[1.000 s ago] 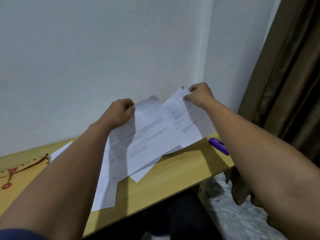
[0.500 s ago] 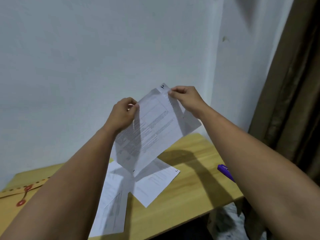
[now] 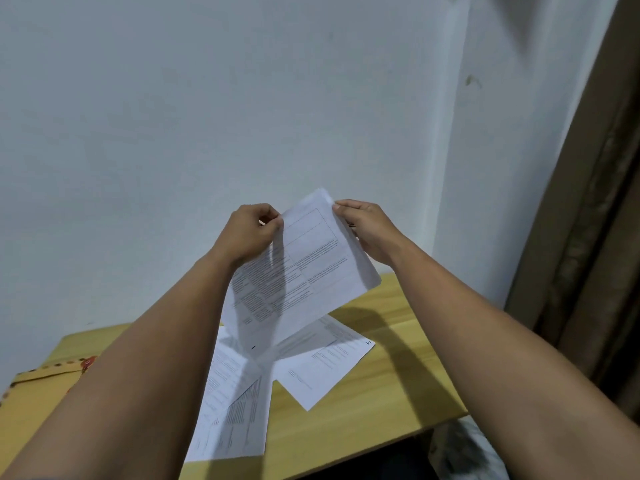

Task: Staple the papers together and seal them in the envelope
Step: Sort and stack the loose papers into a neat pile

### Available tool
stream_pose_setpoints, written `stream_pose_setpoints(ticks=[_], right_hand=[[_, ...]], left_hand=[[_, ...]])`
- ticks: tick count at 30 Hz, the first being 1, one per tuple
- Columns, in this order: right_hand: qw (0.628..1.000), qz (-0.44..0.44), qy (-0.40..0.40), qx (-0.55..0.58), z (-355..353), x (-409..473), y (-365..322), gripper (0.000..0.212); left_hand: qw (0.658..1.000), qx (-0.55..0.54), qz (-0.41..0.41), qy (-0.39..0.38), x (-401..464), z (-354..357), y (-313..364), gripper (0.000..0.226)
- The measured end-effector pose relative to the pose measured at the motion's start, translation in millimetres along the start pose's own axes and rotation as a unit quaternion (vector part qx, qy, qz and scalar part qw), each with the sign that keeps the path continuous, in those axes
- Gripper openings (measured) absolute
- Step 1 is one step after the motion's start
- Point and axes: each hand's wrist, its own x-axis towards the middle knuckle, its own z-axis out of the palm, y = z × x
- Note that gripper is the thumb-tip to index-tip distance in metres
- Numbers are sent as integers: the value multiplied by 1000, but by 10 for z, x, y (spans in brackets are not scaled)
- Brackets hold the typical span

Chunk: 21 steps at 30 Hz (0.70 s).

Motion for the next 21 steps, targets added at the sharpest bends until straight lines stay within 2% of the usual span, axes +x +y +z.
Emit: stream_pose_setpoints(ticks=[4, 8, 11, 16, 19, 21], right_hand=[[996, -60, 55, -34, 208, 9, 116, 19], [991, -101, 67, -53, 374, -20, 194, 30], [994, -84, 64, -28, 470, -49, 221, 23], [998, -36, 56, -8, 521, -53, 295, 26], [999, -5, 41, -21, 523, -117, 389, 10], [999, 13, 36, -28, 533, -157, 539, 8]], left_hand=[[1000, 21, -17, 2, -41, -109, -38, 18], [998, 40, -39, -16, -58, -227, -40, 18], [997, 51, -47, -40, -56, -325, -70, 19], [991, 51, -84, -86, -92, -392, -168, 13], [987, 34, -107, -110, -201, -313, -289, 6], [984, 20, -121, -126, -312, -197, -398, 5]])
